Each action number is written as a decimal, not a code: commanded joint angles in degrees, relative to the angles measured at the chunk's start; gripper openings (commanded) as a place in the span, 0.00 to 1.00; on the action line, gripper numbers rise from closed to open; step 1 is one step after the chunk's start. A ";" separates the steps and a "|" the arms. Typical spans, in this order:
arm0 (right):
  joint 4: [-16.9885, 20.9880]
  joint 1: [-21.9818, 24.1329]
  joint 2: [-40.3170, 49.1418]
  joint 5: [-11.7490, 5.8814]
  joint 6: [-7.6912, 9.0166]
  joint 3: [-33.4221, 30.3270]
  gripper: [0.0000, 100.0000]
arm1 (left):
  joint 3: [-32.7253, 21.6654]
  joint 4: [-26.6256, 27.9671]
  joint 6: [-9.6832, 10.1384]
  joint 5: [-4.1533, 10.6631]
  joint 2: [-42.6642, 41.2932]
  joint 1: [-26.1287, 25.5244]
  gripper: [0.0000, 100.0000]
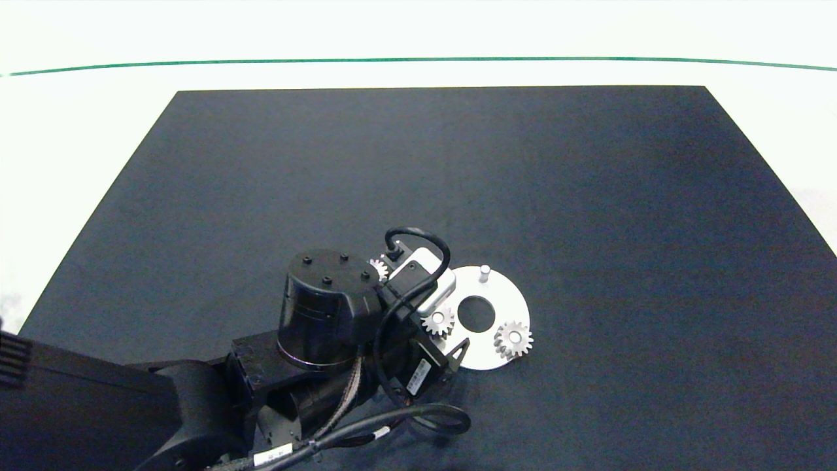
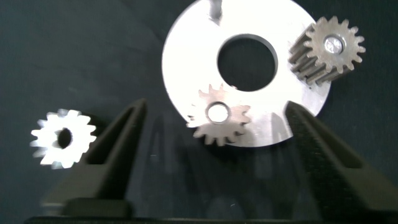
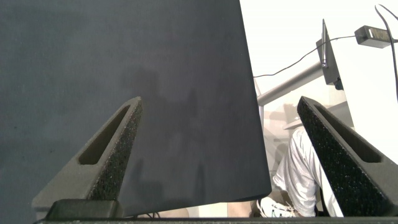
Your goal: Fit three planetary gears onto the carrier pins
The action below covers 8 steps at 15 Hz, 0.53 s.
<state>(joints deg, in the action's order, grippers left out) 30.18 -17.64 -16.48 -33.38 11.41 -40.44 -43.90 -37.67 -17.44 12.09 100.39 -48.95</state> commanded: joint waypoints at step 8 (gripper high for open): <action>0.05 -0.03 -0.22 -0.02 0.10 -0.17 1.00 | -9.54 15.87 -5.85 -10.60 -7.23 17.13 1.00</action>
<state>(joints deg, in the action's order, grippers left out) 30.04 -17.64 -16.59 -33.23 11.43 -40.57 -52.81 -21.64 -23.09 1.57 92.33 -33.12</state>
